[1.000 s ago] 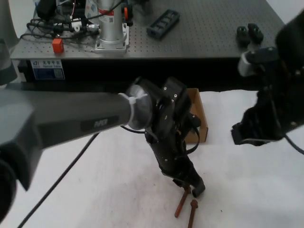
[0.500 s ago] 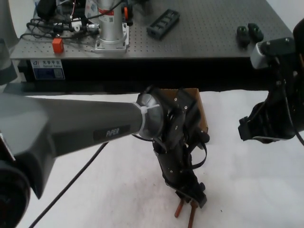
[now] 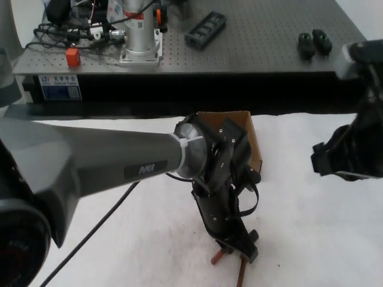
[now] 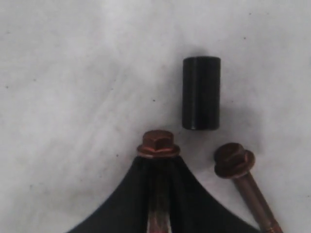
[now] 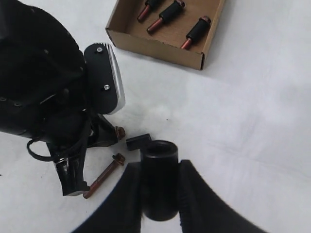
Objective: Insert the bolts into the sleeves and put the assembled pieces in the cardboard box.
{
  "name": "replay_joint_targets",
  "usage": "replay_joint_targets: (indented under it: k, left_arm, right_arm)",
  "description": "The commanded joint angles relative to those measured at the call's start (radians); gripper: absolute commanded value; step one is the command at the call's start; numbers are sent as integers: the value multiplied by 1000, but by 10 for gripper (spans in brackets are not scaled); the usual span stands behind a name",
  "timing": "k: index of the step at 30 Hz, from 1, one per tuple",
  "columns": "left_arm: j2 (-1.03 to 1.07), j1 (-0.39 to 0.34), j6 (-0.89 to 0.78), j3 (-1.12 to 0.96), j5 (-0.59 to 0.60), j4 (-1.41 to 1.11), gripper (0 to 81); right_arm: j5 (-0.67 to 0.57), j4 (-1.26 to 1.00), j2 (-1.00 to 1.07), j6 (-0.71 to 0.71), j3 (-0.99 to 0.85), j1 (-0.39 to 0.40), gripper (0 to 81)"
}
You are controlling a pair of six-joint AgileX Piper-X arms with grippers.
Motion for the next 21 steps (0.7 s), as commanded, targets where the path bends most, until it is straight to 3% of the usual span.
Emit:
replay_joint_targets:
  k: [1, 4, 7, 11, 14, 17, 21]
  left_arm:
    - [-52, 2, -64, -4, 3, 8, 7]
    - [-155, 23, -114, 21, 3, -9, 7]
    - [-315, 56, -196, 128, 34, -170, 7]
    - [-549, 104, -282, 367, 280, -531, 7]
    - [-652, 113, -450, 535, 417, -865, 7]
    - [-694, 113, -618, 657, 455, -1145, 7]
    - [-698, 113, -718, 725, 463, -1298, 7]
  right_arm:
    - [-6, -32, -84, 31, 44, -4, 42]
    - [-9, -35, -173, 53, 123, -4, 42]
    - [-104, -58, -250, 89, 229, -4, 42]
    - [-341, -212, -315, 104, 405, 19, 42]
    - [-471, -431, -307, 178, 517, 83, 42]
    - [-483, -706, -261, 315, 588, 156, 42]
    - [-470, -958, -184, 390, 596, 221, 42]
